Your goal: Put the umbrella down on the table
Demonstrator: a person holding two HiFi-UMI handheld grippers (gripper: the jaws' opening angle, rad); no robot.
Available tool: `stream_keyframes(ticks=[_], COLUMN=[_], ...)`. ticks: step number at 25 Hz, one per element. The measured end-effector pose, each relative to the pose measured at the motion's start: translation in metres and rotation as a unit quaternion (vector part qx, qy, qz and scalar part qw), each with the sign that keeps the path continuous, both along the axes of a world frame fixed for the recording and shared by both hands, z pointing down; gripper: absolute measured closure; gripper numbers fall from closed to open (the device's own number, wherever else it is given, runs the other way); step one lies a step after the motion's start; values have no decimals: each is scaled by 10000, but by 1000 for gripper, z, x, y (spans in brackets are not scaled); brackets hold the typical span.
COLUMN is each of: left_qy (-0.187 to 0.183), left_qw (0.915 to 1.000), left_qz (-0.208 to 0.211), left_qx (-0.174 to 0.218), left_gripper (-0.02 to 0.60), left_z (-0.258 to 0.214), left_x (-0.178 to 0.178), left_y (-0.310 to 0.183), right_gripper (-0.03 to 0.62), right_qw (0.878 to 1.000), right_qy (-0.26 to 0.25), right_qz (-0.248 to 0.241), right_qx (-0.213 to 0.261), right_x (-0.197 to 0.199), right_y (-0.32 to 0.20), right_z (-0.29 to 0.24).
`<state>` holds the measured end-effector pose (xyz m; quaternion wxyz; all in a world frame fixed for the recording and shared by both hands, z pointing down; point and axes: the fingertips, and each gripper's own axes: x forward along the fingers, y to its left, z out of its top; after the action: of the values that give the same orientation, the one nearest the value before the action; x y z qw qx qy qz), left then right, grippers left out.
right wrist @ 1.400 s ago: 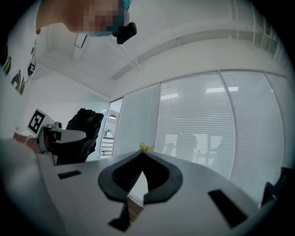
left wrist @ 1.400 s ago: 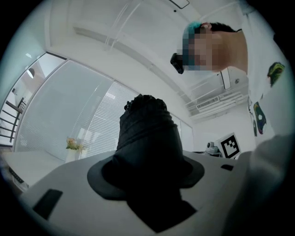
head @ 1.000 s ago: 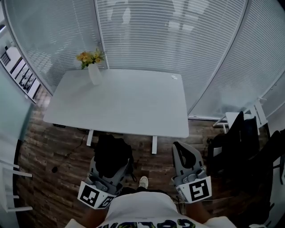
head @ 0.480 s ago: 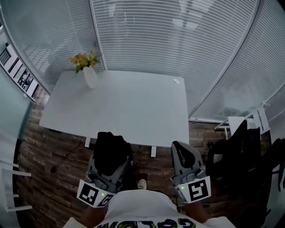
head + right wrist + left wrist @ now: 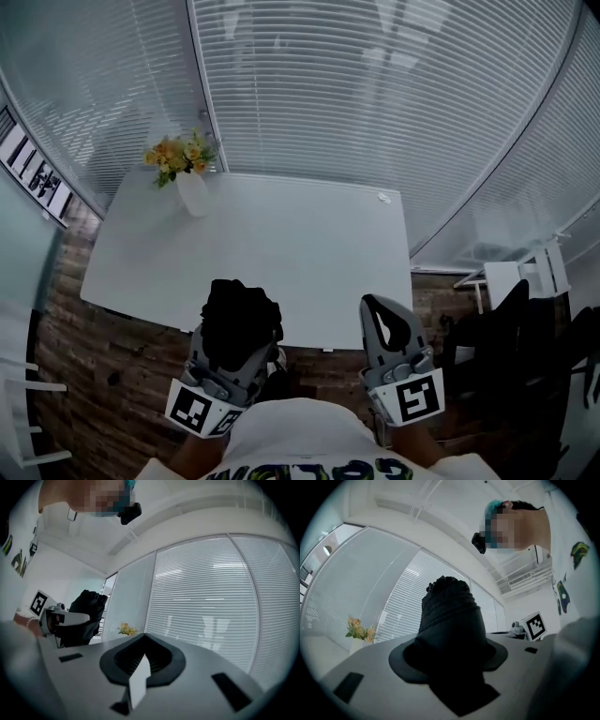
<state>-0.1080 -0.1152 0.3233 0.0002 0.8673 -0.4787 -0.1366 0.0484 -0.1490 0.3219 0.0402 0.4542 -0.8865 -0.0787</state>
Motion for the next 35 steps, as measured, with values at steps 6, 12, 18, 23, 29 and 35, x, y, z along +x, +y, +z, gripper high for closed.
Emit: stream_keyframes(ticks=[6, 12, 18, 23, 29, 35], left_qy=[-18, 2, -16, -74, -336, -1193], left_qw=[10000, 9999, 9996, 9996, 9989, 9906], left_qz=[75, 163, 274, 286, 322, 656], left_qx=[35, 49, -15, -22, 85, -141], left_gripper=[324, 324, 324, 324, 325, 328], left_z=[-4, 3, 5, 5, -6, 19], left_x=[-42, -66, -61, -42, -10, 23], left_y=[-60, -104, -128, -148, -159, -178], right_gripper=[585, 585, 585, 585, 585, 585], right_qw=[9999, 9999, 9996, 9996, 9996, 9996], right_qy=[39, 95, 68, 54, 29, 2], right_qz=[40, 131, 255, 278, 271, 287], right_qx=[91, 63, -28, -88, -32, -33], right_x=[-44, -68, -60, -39, -6, 16], right_y=[-58, -96, -117, -138, -148, -155], right_z=[-9, -2, 4, 7, -2, 0])
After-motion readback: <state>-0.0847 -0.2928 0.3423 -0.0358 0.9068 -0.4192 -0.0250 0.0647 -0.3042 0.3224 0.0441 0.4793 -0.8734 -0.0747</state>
